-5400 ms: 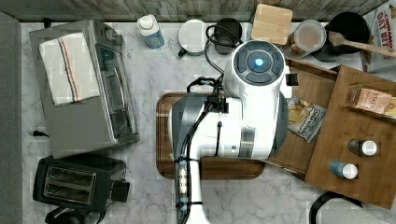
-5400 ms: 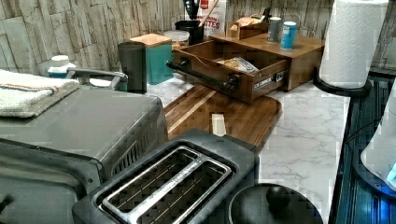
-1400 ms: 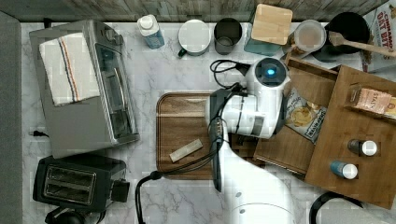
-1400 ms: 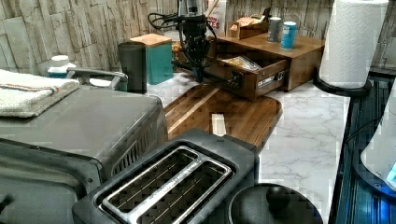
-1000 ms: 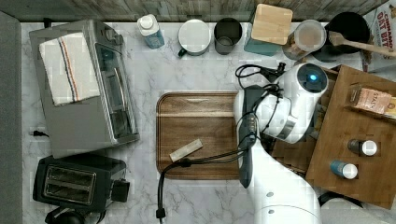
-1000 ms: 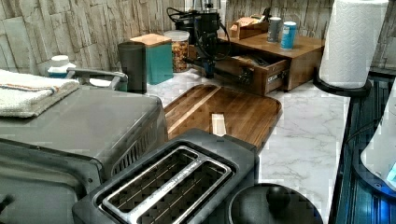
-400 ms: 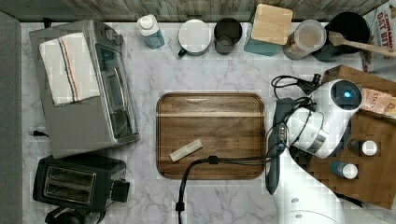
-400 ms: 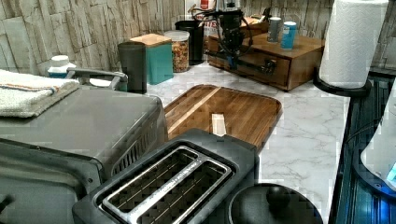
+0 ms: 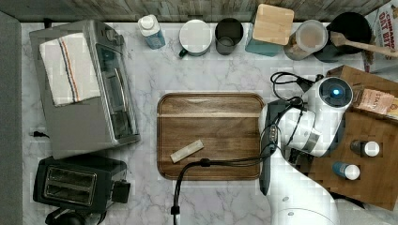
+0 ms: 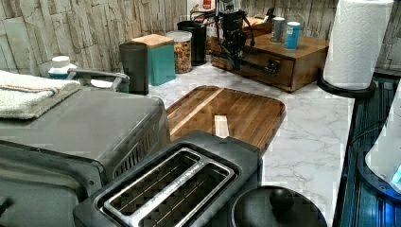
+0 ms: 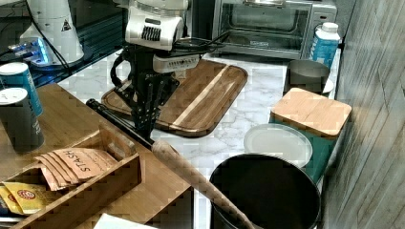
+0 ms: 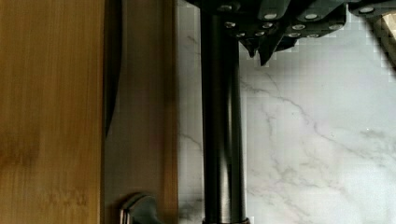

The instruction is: Close the drawer.

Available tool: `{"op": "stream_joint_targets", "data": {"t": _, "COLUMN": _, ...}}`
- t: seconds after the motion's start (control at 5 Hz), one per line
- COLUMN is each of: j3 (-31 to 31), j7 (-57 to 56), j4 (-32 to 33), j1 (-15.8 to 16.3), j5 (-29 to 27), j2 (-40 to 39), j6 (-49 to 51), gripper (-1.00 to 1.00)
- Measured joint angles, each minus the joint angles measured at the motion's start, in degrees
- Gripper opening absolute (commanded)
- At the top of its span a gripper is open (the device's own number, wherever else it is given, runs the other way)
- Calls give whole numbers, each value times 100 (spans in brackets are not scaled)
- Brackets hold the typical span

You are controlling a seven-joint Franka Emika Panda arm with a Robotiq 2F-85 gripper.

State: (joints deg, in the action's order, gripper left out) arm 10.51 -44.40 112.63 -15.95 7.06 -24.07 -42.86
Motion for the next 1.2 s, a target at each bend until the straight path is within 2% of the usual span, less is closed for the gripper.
{"op": "stream_joint_targets", "data": {"t": 1.2, "j3": 126, "j7": 0, "j4": 56, "j1": 131, "j5": -4, "j2": 0, "j6": -106, "gripper": -100}}
